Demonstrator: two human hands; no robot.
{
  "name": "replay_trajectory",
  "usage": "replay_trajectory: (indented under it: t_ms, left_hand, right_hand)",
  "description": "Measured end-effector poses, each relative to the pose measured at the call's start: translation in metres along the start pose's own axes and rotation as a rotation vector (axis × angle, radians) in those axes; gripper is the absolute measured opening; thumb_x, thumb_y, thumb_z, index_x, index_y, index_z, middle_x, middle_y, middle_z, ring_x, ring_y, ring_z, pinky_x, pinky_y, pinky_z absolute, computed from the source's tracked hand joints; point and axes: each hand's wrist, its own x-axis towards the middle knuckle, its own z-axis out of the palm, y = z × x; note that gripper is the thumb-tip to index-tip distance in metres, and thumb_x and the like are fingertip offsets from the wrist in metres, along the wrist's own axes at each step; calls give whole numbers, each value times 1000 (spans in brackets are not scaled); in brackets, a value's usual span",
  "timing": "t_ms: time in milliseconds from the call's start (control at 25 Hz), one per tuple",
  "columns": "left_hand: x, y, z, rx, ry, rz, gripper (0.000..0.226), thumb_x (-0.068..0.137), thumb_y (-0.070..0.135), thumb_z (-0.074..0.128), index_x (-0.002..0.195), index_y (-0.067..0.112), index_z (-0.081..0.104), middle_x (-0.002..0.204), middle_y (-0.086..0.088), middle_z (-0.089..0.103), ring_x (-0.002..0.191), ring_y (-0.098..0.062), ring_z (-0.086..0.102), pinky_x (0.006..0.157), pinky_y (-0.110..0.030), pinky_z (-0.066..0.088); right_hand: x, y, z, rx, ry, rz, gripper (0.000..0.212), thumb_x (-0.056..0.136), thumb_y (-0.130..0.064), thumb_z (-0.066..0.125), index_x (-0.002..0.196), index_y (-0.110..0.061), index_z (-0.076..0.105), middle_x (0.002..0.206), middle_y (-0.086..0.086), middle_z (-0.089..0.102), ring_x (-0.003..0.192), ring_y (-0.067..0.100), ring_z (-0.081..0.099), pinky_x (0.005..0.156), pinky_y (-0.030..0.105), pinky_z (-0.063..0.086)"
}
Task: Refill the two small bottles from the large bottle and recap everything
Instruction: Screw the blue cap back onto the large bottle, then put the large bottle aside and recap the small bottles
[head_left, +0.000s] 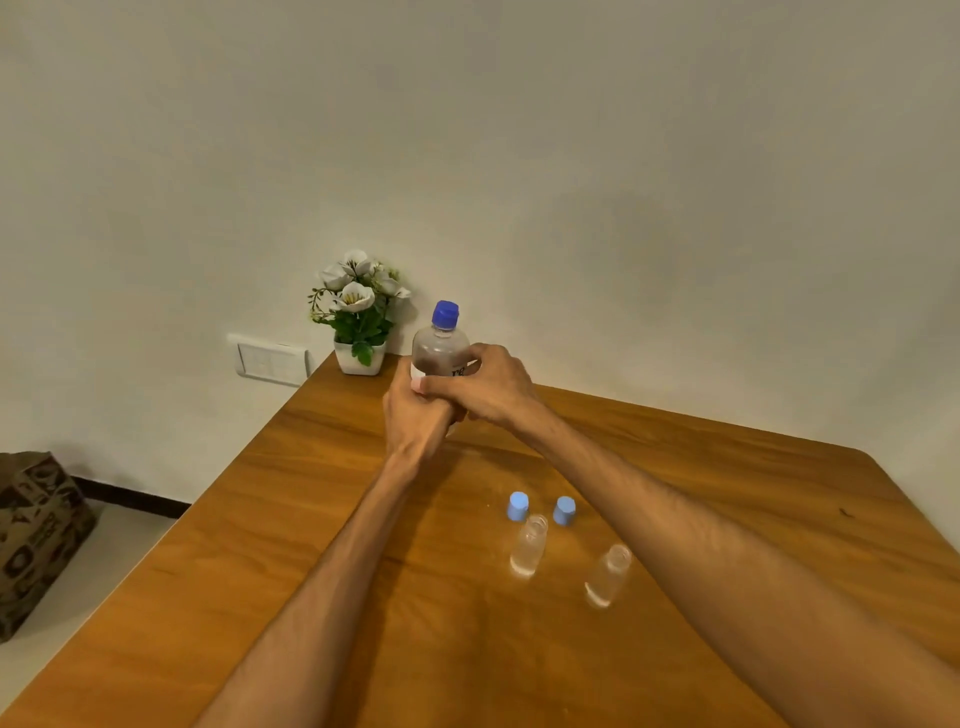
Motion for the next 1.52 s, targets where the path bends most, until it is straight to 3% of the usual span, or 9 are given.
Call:
replay_trajectory:
  t_ms: [120,400,520,840,920,1040,1200,1280,1520]
  left_hand:
    - [19,-13,0,33,-43,-16,66,84,-10,76,142,11,52,121,-6,68,109,-24,66,103,-51,55]
    - [58,-49,-18,259,-19,22,86,80,12,81,154,13,37,144,-10,54,128,-24,53,113,-48,47]
    - [63,-54,-14,276,-6,19,83,82,14,79,154,14,38,149,-10,52,134,-26,51,114,-50,47]
    - [57,-60,-13,288,7,36,68,84,15,76,146,14,48,142,-6,58,127,-22,58,110,-51,51]
    - [52,-57,-15,292,8,38,65,84,14,76,144,15,49,140,-5,59,125,-20,57,109,-48,51]
    - [38,-48,-16,305,9,48,60,86,10,76,141,14,53,137,-4,60,121,-14,55,102,-36,48]
    - [1,-29,-12,287,-23,78,43,90,11,74,132,16,62,131,0,64,119,-15,59,101,-36,50]
    - [-33,-18,-8,260,-38,82,33,93,9,72,124,16,67,123,2,66,111,-12,61,93,-26,50]
    - [-146,-4,4,93,29,54,19,95,1,66,103,18,71,102,6,69,91,-1,62,78,-14,49]
  right_hand:
    - [41,6,17,11,60,15,69,75,-58,81,128,-17,65,117,1,72,92,16,67,82,31,57]
    - [134,9,53,0,178,103,71,73,-62,80,126,-17,65,119,1,72,94,18,66,76,32,55]
    - [149,13,60,-4,186,112,68,75,-61,80,126,-17,65,117,1,72,90,16,61,70,28,47]
    - [156,19,66,-50,136,98,74,72,-57,84,129,-17,59,120,3,69,103,20,64,80,33,55]
    - [149,18,59,-91,87,112,76,72,-58,83,129,-15,57,119,3,66,97,18,60,75,31,51]
    - [130,13,40,-115,71,99,76,75,-55,83,132,-13,55,122,4,63,99,18,55,79,31,50]
    - [77,7,-8,-111,71,57,41,83,-39,81,114,-16,71,111,1,71,93,14,61,73,26,50]
    - [33,13,-41,-126,50,-2,23,86,-31,77,106,-19,78,107,0,75,95,14,67,74,25,54]
    - [-105,58,-104,-93,63,-62,13,91,-23,71,98,-24,81,98,-10,77,94,3,68,81,20,52]
